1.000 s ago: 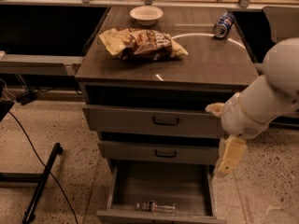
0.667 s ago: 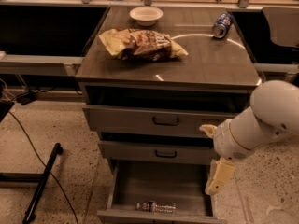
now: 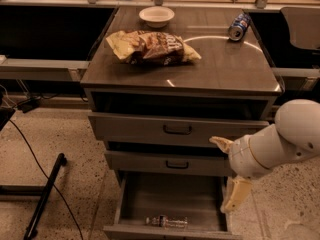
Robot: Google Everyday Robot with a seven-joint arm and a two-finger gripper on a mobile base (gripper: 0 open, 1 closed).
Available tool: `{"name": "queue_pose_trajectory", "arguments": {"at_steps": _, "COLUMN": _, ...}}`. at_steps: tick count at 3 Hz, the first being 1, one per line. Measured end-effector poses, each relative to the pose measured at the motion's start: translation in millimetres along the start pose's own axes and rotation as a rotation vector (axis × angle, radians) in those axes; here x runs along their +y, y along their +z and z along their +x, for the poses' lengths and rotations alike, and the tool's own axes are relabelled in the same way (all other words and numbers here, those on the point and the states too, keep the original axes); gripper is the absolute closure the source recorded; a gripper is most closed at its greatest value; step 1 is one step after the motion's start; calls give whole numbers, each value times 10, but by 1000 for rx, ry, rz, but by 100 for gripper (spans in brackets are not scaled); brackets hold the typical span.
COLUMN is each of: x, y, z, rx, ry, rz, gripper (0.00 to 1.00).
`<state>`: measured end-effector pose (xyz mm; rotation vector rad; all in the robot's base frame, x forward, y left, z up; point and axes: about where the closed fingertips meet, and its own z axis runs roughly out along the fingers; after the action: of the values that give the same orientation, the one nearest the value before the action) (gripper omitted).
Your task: Pick water bottle from bottom drawer and place on counter
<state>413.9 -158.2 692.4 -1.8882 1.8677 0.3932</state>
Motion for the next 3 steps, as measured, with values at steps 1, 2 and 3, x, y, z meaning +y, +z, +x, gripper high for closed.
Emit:
{"name": "queue_pose_trajectory", "arguments": {"at_steps": 1, "x": -35, "y": 318, "z": 185, "rx": -31, "ry": 48, "rz": -56, "gripper": 0}}
{"name": "queue_pose_trajectory", "arguments": {"at_steps": 2, "x": 154, "y": 927, "z": 549, "rx": -100, "ry": 71, "rz": -89, "gripper": 0}}
{"name": "queue_pose_trajectory", "arguments": {"at_steps": 3, "x": 242, "y": 1223, "z": 849, "rx": -151, "ry": 42, "rz": -29, "gripper": 0}}
